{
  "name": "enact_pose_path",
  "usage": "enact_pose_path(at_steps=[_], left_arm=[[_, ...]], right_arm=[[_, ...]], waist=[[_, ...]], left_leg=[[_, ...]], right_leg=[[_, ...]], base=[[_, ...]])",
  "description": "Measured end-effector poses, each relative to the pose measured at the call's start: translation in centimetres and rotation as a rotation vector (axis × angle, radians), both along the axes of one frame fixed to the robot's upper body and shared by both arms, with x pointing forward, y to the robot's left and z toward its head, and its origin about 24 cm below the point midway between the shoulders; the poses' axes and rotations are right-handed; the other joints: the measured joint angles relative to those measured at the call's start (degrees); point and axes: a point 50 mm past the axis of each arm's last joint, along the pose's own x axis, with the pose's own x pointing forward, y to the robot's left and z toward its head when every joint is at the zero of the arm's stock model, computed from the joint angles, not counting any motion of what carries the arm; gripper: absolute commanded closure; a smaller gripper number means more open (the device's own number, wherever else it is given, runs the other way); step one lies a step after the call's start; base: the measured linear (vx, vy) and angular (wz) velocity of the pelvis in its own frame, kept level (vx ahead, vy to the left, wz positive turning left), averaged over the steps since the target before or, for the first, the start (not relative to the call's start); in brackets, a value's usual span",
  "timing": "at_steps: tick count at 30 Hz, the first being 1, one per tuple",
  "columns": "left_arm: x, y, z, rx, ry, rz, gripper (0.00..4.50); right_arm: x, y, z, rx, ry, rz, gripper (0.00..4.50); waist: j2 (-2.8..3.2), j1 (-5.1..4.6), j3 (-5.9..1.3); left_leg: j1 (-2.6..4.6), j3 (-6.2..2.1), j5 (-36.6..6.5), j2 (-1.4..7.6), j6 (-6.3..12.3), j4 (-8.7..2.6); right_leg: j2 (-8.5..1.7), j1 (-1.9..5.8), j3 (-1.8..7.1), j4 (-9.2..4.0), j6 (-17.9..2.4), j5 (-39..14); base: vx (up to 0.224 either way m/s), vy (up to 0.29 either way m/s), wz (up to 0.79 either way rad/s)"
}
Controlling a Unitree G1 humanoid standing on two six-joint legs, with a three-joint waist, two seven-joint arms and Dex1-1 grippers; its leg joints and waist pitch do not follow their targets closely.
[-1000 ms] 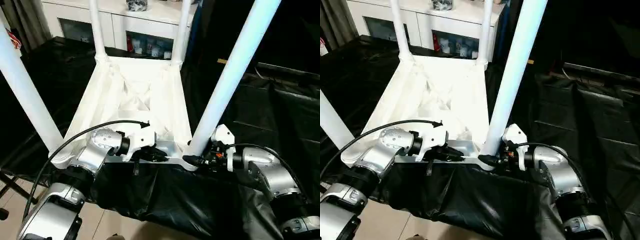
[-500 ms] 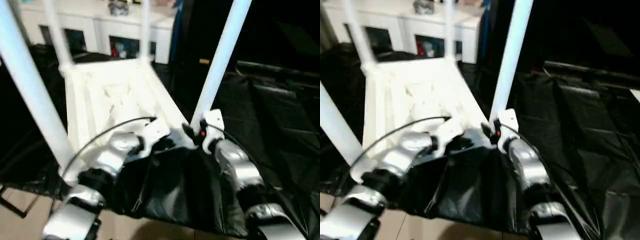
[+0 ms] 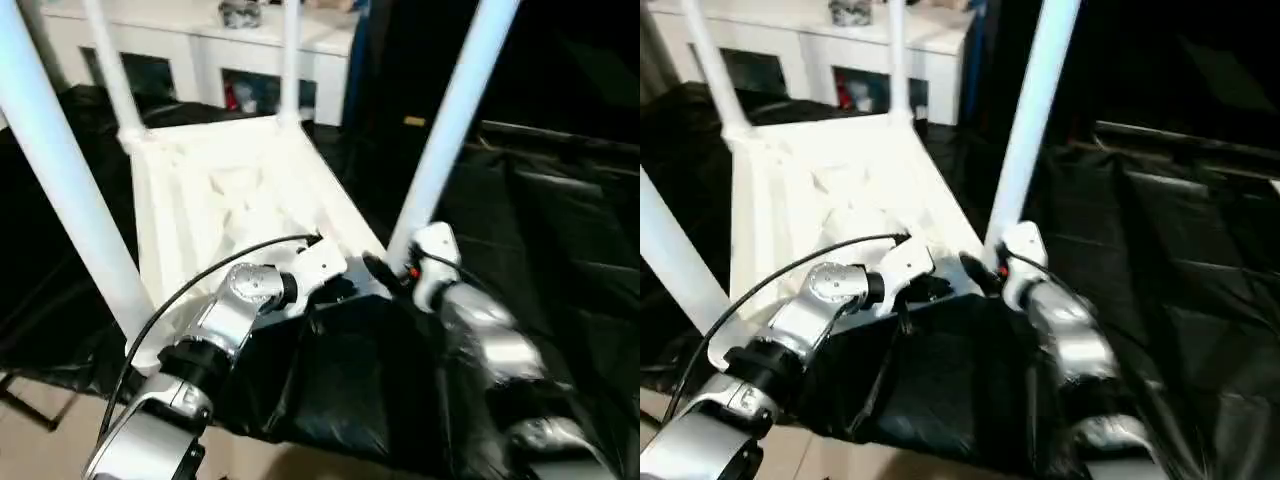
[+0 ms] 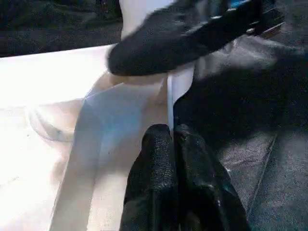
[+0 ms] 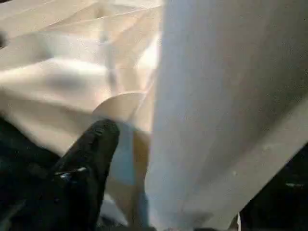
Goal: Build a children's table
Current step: Rotate leg to tighten
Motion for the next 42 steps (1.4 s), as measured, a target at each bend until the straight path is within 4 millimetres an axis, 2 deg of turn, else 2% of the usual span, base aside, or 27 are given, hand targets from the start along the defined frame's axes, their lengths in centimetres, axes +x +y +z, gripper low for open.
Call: enact_pose_path(at_steps=[1, 4, 6, 9, 11, 14, 18, 25, 32, 35, 36, 42], left_arm=[[-0.1, -0.1, 0.1, -0.003, -0.001, -0.015, 4.50], [-0.2, -0.1, 0.1, -0.010, 0.003, -0.023, 4.50], [-0.3, 0.0, 0.2, -0.008, 0.011, -0.029, 4.06], [-0.2, 0.4, 0.2, -0.002, 0.023, -0.023, 3.85], [-0.2, 0.6, 0.2, 0.003, 0.020, -0.015, 3.65], [0.0, 0.9, 0.2, 0.016, 0.024, 0.007, 3.65], [0.0, 1.3, 0.3, 0.038, 0.038, 0.019, 3.65], [-0.1, 1.6, 0.4, 0.052, 0.073, 0.014, 3.65], [-0.1, 1.7, 0.5, 0.068, 0.097, -0.012, 4.37], [0.1, 1.7, 0.6, 0.074, 0.108, -0.027, 4.48], [0.1, 1.7, 0.6, 0.076, 0.110, -0.030, 4.50], [0.1, 2.2, 0.5, 0.090, 0.117, -0.069, 4.50]], right_arm=[[-0.5, -0.6, 0.0, -0.023, -0.001, 0.034, 0.60], [-1.1, -1.9, 0.4, -0.062, -0.007, 0.081, 0.60], [-1.7, -2.9, 0.6, -0.080, -0.002, 0.106, 0.54], [-2.6, -4.4, 0.3, -0.106, 0.025, 0.123, 0.54], [-3.3, -5.1, -0.2, -0.114, 0.060, 0.131, 0.54], [-4.2, -6.0, -1.0, -0.124, 0.100, 0.116, 0.54], [-4.2, -6.9, -0.5, -0.117, 0.088, 0.060, 0.54], [-4.5, -6.9, -0.7, -0.093, 0.085, 0.036, 0.54], [-4.2, -6.5, -0.4, -0.083, 0.068, 0.023, 0.54], [-3.6, -6.3, 0.2, -0.078, 0.045, 0.028, 0.54], [-3.4, -6.2, 0.5, -0.071, 0.036, 0.033, 0.37], [-2.4, -5.0, 1.4, -0.023, 0.023, 0.089, 0.04]], waist=[[0.09, 0.51, 0.00], [0.26, 0.89, 0.05], [0.28, 1.21, 0.07], [0.22, 1.43, 0.11], [0.17, 1.45, 0.14], [0.18, 1.19, 0.24], [0.16, 0.65, 0.30], [0.24, 0.55, 0.32], [0.37, 0.59, 0.34], [0.38, 0.58, 0.35], [0.38, 0.59, 0.35], [0.45, 0.74, 0.39]], left_leg=[[0.01, 0.06, 0.00, 0.04, 0.00, -0.10], [-0.10, 0.10, -0.01, 0.08, 0.01, -0.21], [-0.10, 0.10, -0.01, 0.07, 0.01, -0.20], [-0.08, 0.08, -0.01, 0.06, 0.00, -0.16], [-0.09, 0.07, -0.01, 0.06, 0.00, -0.14], [-0.16, 0.08, 0.00, 0.06, 0.00, -0.14], [-0.16, 0.08, 0.00, 0.07, 0.00, -0.14], [-0.16, 0.09, 0.00, 0.08, 0.00, -0.15], [-0.16, 0.10, -0.01, 0.06, 0.00, -0.14], [-0.15, 0.10, -0.01, 0.07, 0.00, -0.14], [-0.14, 0.10, 0.00, 0.07, 0.00, -0.15], [-0.13, 0.08, 0.00, 0.08, 0.00, -0.09]], right_leg=[[0.01, -0.01, -0.01, 0.00, 0.06, -0.06], [0.05, -0.04, -0.04, 0.01, 0.03, -0.15], [0.04, -0.04, -0.04, 0.00, 0.04, -0.17], [0.03, -0.03, -0.02, -0.01, 0.07, -0.18], [0.03, -0.03, -0.02, -0.01, 0.21, -0.26], [0.03, -0.04, -0.02, 0.01, 0.37, -0.33], [0.03, -0.04, -0.02, 0.01, 0.40, -0.33], [0.04, -0.04, -0.02, 0.02, 0.37, -0.31], [0.03, -0.03, 0.00, 0.01, 0.30, -0.26], [0.04, -0.03, 0.00, 0.02, 0.22, -0.22], [0.04, -0.03, -0.01, 0.03, 0.09, -0.14], [0.04, 0.00, -0.02, 0.06, 0.04, -0.11]], base=[[0.057, -0.013, 0.08], [0.000, 0.000, 0.00], [0.000, 0.000, 0.00], [0.000, 0.000, 0.00], [0.000, 0.000, 0.00], [0.000, 0.000, 0.00], [0.000, 0.000, 0.00], [0.000, 0.000, 0.00], [0.000, 0.000, 0.00], [0.000, 0.000, 0.00], [0.000, 0.000, 0.00], [0.000, 0.000, 0.00]])
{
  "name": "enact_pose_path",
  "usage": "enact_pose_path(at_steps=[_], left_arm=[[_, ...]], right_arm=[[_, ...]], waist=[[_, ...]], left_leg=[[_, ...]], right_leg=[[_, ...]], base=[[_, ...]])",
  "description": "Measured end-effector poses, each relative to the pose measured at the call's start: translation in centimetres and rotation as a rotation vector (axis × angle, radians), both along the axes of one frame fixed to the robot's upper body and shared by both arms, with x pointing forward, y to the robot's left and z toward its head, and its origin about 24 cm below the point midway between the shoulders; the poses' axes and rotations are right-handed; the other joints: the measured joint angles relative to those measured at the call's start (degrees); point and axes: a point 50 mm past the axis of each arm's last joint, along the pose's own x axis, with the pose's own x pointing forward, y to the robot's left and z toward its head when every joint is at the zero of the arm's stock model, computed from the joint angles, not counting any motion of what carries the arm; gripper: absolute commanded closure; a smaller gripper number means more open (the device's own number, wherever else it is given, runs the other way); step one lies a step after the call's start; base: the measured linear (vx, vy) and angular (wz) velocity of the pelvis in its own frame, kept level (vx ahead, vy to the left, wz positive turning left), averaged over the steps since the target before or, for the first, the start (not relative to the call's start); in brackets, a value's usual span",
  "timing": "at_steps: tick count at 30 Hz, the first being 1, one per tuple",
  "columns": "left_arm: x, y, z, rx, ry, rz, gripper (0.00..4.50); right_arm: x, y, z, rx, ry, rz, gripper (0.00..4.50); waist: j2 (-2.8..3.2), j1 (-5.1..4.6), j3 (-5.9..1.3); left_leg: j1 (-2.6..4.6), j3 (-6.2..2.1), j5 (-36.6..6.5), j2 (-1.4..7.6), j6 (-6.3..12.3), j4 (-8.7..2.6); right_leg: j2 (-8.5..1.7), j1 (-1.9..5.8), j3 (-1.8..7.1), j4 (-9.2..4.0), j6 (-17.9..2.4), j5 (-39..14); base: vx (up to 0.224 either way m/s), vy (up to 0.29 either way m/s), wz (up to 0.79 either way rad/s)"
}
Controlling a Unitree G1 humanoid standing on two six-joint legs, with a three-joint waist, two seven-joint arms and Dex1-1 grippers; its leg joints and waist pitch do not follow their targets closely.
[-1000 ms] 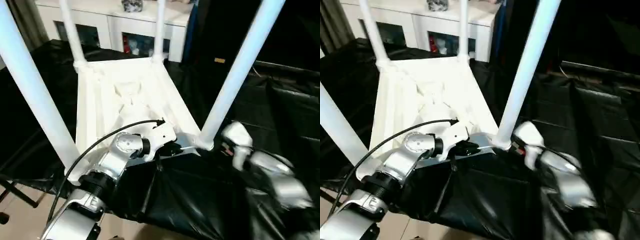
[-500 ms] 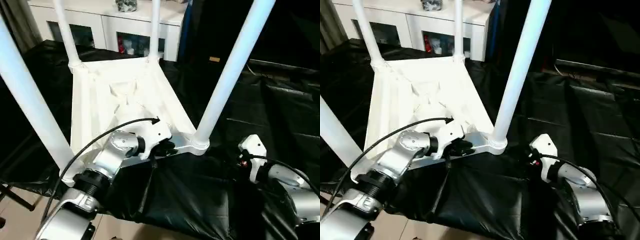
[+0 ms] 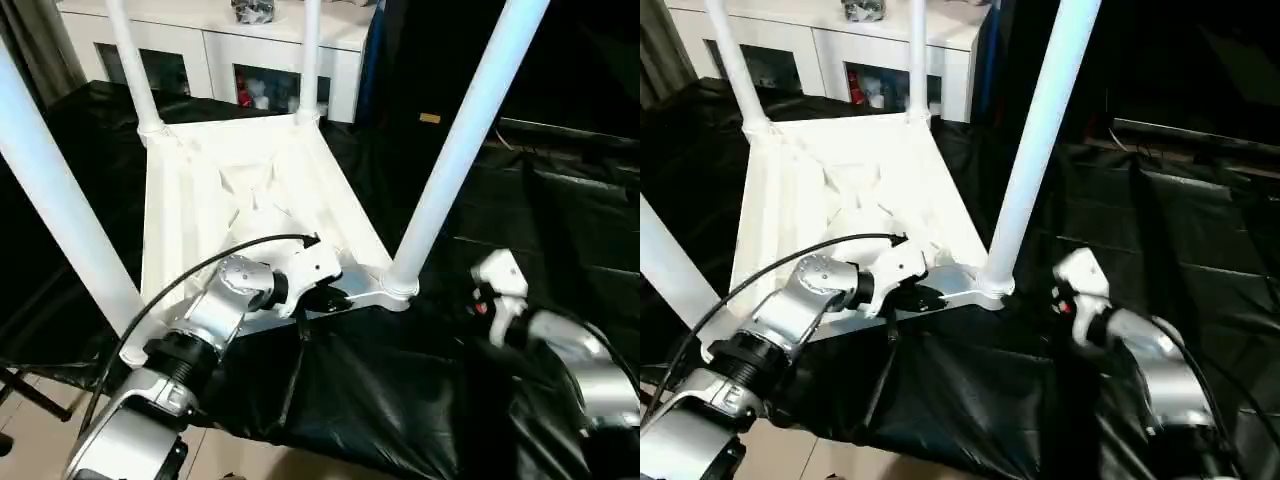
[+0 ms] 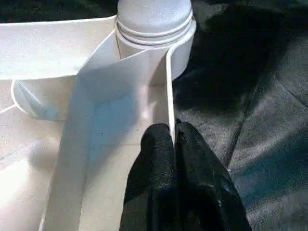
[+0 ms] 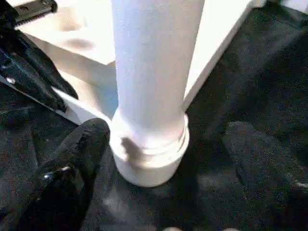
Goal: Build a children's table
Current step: Rotate leg to tighten
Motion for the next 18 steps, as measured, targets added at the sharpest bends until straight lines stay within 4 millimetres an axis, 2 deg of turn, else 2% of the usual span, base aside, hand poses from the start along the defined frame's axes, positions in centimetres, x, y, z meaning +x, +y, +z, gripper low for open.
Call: enact_pose_path(at_steps=[6, 18], left_arm=[[-0.1, 0.3, 0.1, -0.003, 0.005, -0.038, 4.50], [0.0, 0.6, 0.1, -0.001, 0.000, -0.046, 4.50]], right_arm=[[1.5, 1.3, 0.4, -0.061, -0.017, 0.062, 0.04], [2.6, 2.6, 0.1, -0.059, 0.010, 0.138, 1.14]], waist=[[0.00, 0.12, 0.00], [-0.03, 0.20, 0.02]], left_leg=[[0.06, -0.03, 0.00, 0.00, 0.00, 0.15], [0.05, -0.02, 0.01, 0.00, 0.00, 0.20]], right_leg=[[-0.01, 0.00, 0.00, 0.02, -0.07, 0.06], [-0.01, -0.01, 0.00, 0.10, -0.08, 0.07]], base=[[0.000, 0.000, 0.00], [0.000, 0.000, 0.00]])
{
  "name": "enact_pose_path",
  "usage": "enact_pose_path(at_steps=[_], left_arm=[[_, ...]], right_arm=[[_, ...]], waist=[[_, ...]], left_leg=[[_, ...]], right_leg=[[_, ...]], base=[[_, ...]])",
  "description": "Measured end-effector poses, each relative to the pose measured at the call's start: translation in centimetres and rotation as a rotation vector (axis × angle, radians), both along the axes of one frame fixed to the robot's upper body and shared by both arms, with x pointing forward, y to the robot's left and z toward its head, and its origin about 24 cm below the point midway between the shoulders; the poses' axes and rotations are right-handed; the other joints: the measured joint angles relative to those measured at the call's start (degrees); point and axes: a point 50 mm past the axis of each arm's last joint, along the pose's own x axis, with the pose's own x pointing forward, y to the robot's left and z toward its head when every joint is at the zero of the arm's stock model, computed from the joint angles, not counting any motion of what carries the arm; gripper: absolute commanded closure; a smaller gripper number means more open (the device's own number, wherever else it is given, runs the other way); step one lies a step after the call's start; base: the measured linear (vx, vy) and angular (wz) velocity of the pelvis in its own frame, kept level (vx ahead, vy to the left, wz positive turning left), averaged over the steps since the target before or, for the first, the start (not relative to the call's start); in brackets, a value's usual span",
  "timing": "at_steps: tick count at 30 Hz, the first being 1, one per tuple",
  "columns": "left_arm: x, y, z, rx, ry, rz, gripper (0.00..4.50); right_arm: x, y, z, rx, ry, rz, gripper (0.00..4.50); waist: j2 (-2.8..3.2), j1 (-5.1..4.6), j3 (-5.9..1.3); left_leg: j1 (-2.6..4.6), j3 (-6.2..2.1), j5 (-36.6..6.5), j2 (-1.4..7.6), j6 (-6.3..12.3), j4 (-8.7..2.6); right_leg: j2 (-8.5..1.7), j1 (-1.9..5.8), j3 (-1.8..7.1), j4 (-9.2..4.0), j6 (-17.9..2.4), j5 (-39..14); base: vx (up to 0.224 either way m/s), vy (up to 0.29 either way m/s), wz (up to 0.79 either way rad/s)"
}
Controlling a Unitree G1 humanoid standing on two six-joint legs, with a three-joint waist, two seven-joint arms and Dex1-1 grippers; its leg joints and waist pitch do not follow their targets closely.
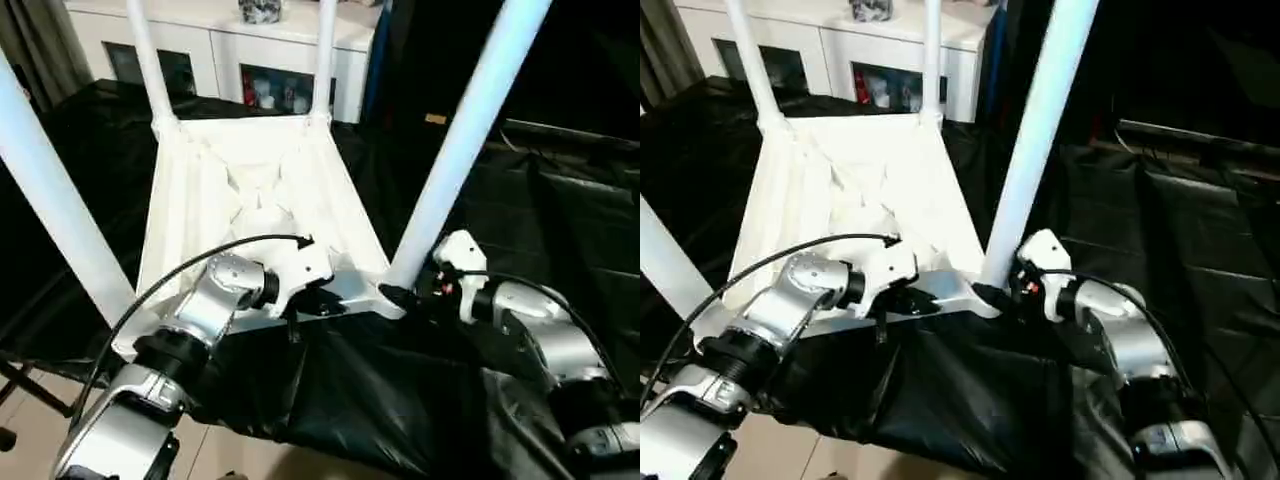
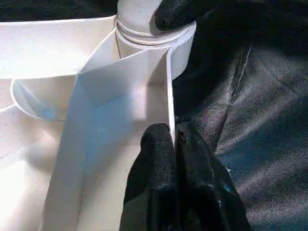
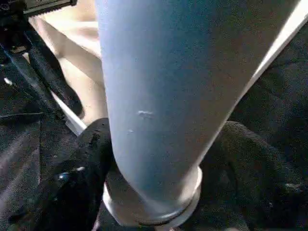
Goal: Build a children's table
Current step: Rotate leg to tighten
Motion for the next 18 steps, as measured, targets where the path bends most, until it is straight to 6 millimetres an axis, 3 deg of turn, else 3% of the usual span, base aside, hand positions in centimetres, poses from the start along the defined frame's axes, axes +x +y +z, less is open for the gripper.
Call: enact_pose_path(at_steps=[9, 18], left_arm=[[0.1, 0.2, 0.0, -0.006, 0.002, 0.001, 4.50], [0.4, 0.4, -0.1, -0.019, 0.024, 0.030, 4.50]], right_arm=[[0.1, 0.7, -0.5, 0.012, 0.011, 0.027, 1.97], [0.3, 1.1, -0.5, 0.066, 0.008, -0.009, 2.43]], waist=[[0.00, -0.02, 0.00], [0.01, -0.23, -0.01]], left_leg=[[0.01, 0.01, 0.00, 0.00, 0.00, 0.02], [0.01, -0.01, 0.00, 0.01, 0.00, 0.09]], right_leg=[[0.00, 0.00, 0.01, 0.06, -0.01, 0.01], [0.00, 0.03, 0.04, 0.25, 0.01, -0.01]], base=[[0.000, 0.000, 0.00], [0.000, 0.000, 0.00]])
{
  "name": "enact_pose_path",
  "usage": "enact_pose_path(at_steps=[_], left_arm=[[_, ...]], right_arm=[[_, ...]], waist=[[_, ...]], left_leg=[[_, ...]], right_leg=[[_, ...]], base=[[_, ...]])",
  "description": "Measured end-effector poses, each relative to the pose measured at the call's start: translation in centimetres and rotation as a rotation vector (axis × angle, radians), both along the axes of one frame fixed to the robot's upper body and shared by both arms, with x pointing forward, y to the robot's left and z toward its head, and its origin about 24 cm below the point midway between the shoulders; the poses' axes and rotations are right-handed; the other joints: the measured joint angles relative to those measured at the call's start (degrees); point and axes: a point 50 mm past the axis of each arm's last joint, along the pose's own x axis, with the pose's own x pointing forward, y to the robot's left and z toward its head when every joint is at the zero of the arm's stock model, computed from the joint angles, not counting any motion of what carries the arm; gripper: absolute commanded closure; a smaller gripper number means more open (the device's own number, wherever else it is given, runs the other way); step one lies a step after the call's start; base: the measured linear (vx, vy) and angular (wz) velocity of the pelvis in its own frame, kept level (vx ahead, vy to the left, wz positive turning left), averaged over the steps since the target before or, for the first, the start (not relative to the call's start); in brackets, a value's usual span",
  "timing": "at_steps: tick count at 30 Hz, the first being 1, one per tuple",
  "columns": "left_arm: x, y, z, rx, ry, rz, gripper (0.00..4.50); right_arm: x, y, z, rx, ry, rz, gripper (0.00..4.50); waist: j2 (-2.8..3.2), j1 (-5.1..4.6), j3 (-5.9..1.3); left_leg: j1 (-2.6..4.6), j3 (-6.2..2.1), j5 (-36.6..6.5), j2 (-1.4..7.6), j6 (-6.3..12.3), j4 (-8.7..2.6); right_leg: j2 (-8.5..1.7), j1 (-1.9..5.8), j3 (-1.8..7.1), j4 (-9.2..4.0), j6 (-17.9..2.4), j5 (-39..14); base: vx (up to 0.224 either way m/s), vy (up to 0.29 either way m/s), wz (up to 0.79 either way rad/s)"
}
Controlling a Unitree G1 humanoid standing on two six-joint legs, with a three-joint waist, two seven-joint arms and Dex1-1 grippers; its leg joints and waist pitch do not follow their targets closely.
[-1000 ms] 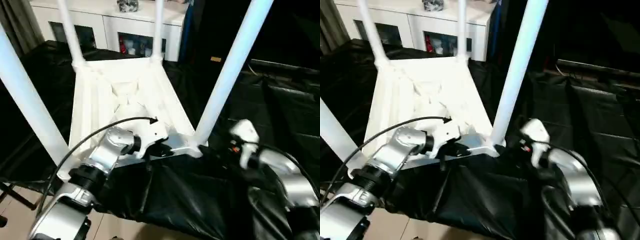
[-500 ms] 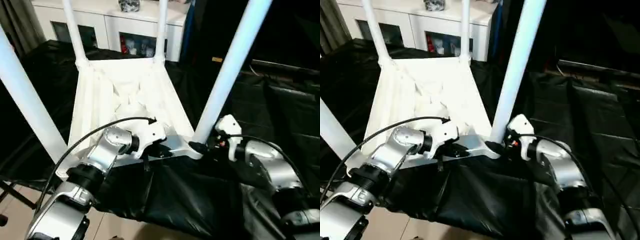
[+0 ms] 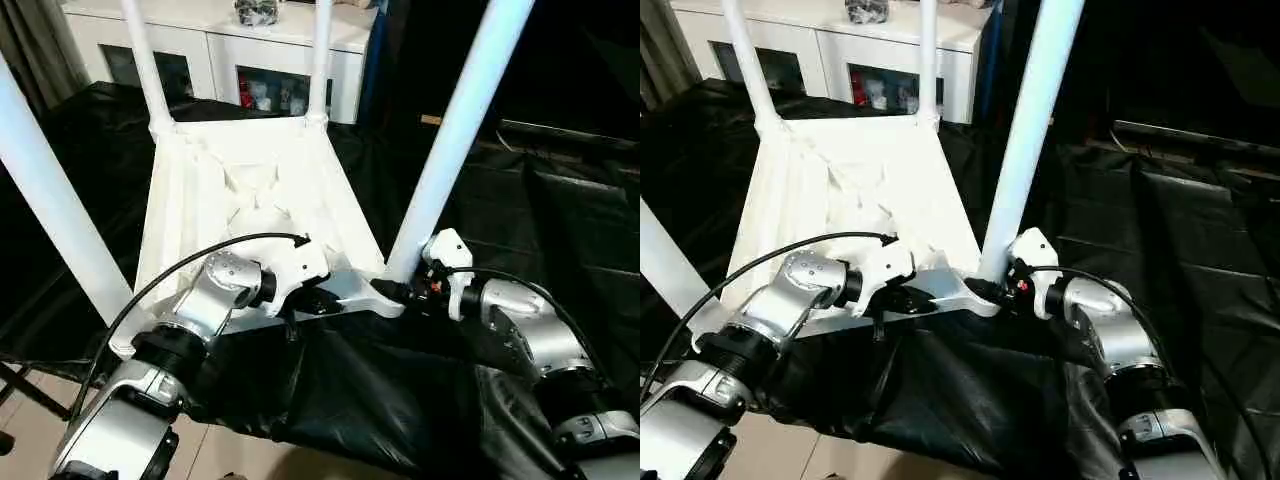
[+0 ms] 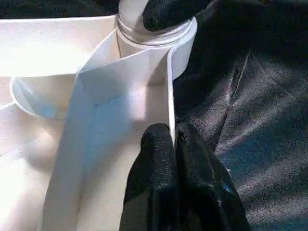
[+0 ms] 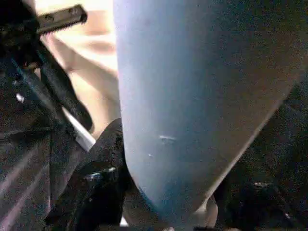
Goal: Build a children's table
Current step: Rotate leg to tighten
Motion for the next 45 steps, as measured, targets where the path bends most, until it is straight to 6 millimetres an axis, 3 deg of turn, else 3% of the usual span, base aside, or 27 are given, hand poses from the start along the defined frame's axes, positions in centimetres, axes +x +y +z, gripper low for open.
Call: enact_pose_path(at_steps=[8, 11, 13, 17, 18, 20, 21, 26, 31, 37, 45], left_arm=[[0.1, -1.7, -0.5, -0.020, -0.008, 0.081, 4.50], [0.5, -2.8, -0.8, -0.024, -0.021, 0.170, 4.50], [0.7, -3.9, -0.9, -0.021, -0.042, 0.218, 4.50], [0.8, -4.2, -1.0, -0.014, -0.061, 0.250, 4.50], [0.8, -4.2, -1.0, -0.014, -0.062, 0.250, 4.50], [0.8, -4.1, -0.9, -0.015, -0.064, 0.244, 4.50], [0.8, -4.0, -0.9, -0.015, -0.066, 0.239, 4.50], [0.4, -2.2, -0.5, -0.009, -0.070, 0.139, 4.50], [-0.4, -0.2, -0.2, -0.027, -0.049, 0.017, 4.50], [-0.9, 1.1, 0.3, -0.036, -0.011, -0.095, 4.50], [-1.2, 2.2, 0.2, -0.013, 0.018, -0.169, 4.50]], right_arm=[[-0.5, 1.4, -1.2, 0.078, -0.008, -0.246, 2.54], [0.3, 2.8, -1.5, 0.094, -0.012, -0.468, 2.55], [1.2, 3.4, -1.4, 0.090, -0.001, -0.593, 2.55], [2.0, 4.1, -1.3, 0.088, 0.006, -0.655, 2.55], [2.0, 4.1, -1.3, 0.089, 0.004, -0.655, 2.20], [2.0, 4.2, -1.3, 0.094, -0.003, -0.650, 2.20], [2.0, 4.2, -1.3, 0.096, -0.003, -0.644, 1.81], [1.6, 4.0, -1.1, 0.109, 0.004, -0.454, 1.49], [0.0, 2.7, -1.4, 0.031, 0.008, -0.175, 1.49], [-1.6, 1.0, -0.5, -0.017, 0.039, 0.121, 1.49], [-2.5, 0.6, 0.0, -0.019, 0.094, 0.281, 1.96]], waist=[[0.04, -0.11, -0.04], [0.19, -0.44, -0.16], [0.35, -1.15, -0.20], [0.39, -2.17, -0.18], [0.39, -2.23, -0.18], [0.42, -2.37, -0.14], [0.42, -2.42, -0.13], [0.43, -2.59, -0.09], [0.35, -1.59, -0.03], [0.39, 0.15, -0.02], [0.36, 1.34, -0.01]], left_leg=[[0.11, -0.01, 0.00, -0.03, 0.01, 0.15], [0.13, -0.07, 0.00, -0.04, 0.00, 0.25], [0.13, -0.13, -0.01, -0.09, 0.01, 0.25], [0.10, -0.17, -0.01, -0.12, 0.02, 0.26], [0.08, -0.18, -0.01, -0.12, 0.02, 0.26], [0.00, -0.18, -0.02, -0.11, 0.03, 0.19], [0.00, -0.17, -0.02, -0.12, 0.03, 0.17], [-0.07, -0.15, -0.01, -0.13, 0.03, -0.12], [-0.01, -0.03, -0.01, -0.06, -0.01, -0.15], [-0.02, 0.12, -0.17, 0.01, 0.02, -0.34], [0.07, 0.26, -0.27, 0.02, -0.03, 0.01]], right_leg=[[-0.03, 0.17, 0.05, -0.03, 0.28, -0.17], [-0.03, 0.19, 0.02, -0.22, 0.31, -0.19], [-0.06, 0.17, -0.10, -0.58, 0.32, -0.20], [-0.06, 0.16, -0.14, -0.96, 0.32, -0.20], [-0.06, 0.16, -0.17, -1.05, 0.32, -0.20], [-0.06, 0.13, -0.20, -1.30, 0.32, -0.20], [-0.06, 0.13, -0.18, -1.36, 0.32, -0.20], [-0.05, 0.12, -0.18, -1.32, 0.31, -0.17], [-0.04, -0.11, -0.03, -0.45, 0.26, 0.24], [0.01, -0.21, -0.14, -0.37, -0.06, -0.10], [-0.04, -0.10, 0.01, -0.23, -0.07, -0.09]], base=[[0.000, 0.000, 0.00], [-0.017, 0.007, -0.03], [0.000, 0.000, 0.00], [0.000, 0.000, 0.00], [0.000, 0.000, 0.00], [0.000, 0.000, 0.00], [0.000, 0.000, 0.00], [0.000, 0.000, 0.00], [0.028, -0.012, 0.03], [0.029, -0.008, 0.02], [0.000, 0.000, 0.00]])
